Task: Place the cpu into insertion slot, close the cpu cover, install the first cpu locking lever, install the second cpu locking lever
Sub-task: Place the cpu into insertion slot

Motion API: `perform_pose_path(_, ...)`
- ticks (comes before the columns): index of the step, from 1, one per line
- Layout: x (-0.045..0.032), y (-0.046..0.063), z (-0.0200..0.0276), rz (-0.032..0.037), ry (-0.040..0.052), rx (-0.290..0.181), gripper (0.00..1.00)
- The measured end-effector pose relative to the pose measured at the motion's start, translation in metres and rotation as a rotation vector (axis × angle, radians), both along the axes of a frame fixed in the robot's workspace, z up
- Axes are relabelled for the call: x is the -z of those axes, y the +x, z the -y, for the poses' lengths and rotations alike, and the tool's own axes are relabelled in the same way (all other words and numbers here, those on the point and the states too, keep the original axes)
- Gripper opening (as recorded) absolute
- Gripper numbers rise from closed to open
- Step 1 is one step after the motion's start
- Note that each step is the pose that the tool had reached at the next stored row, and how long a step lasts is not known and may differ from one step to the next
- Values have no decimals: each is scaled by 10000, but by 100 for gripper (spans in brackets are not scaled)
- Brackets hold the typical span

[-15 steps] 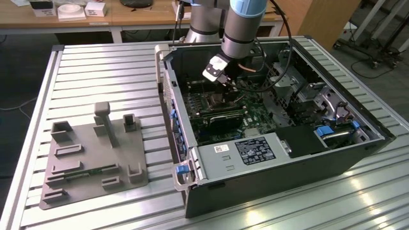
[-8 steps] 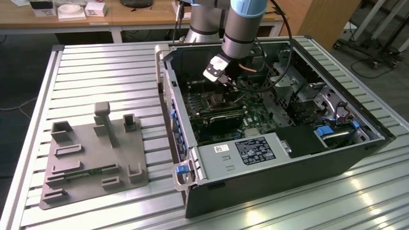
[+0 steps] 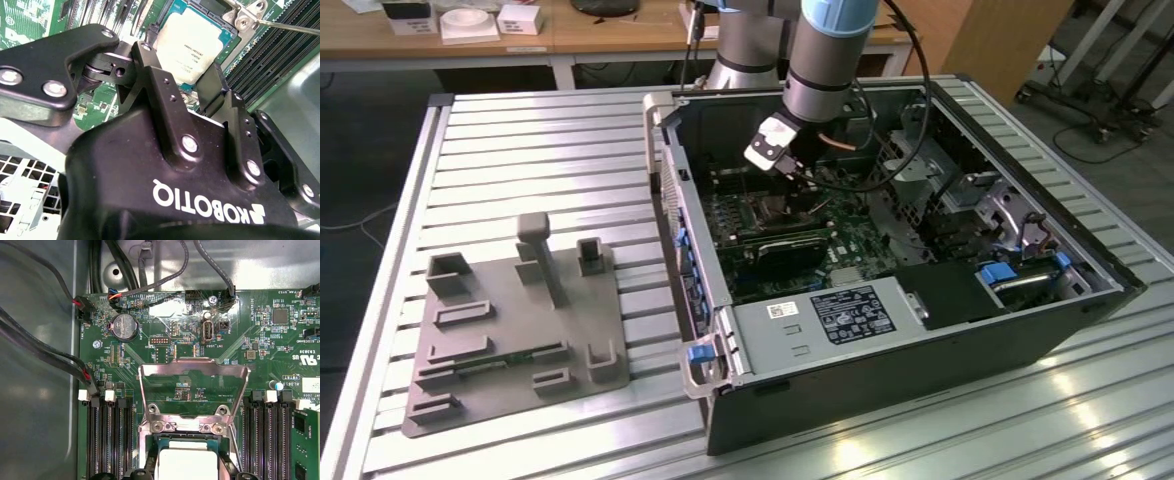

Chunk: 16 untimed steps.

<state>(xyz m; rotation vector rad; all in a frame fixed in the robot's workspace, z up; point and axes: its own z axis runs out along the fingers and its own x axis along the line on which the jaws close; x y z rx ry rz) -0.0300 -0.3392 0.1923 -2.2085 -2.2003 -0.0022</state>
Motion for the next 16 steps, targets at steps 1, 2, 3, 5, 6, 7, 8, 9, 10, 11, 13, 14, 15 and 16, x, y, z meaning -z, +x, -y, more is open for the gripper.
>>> perform_pose_path(1, 0, 0, 0, 0, 0, -1, 54)
perform_pose_path(2, 2, 1, -1, 4, 6, -2, 54)
perform_pose_path(3, 2, 1, -1, 4, 7, -2, 55)
perform_pose_path(5, 2, 1, -1, 3, 5, -4, 62)
perform_pose_path(6, 1, 0, -1, 2, 3, -5, 62)
perform_pose_path(7, 0, 0, 0, 0, 1, -6, 62)
perform_pose_path(8, 0, 0, 0, 0, 1, -7, 62)
perform_pose_path(9, 0, 0, 0, 0, 0, -8, 62)
perform_pose_path(10, 0, 0, 0, 0, 1, -8, 62)
perform_pose_path(11, 0, 0, 0, 0, 1, -9, 62)
perform_pose_path(13, -8, 0, 0, -1, -2, -9, 62)
perform_pose_path(14, -16, 0, 0, 0, 0, -9, 62)
perform_pose_path(15, -27, 0, 0, -3, -1, -9, 62)
perform_pose_path(16, -38, 1, 0, -5, 0, -9, 62)
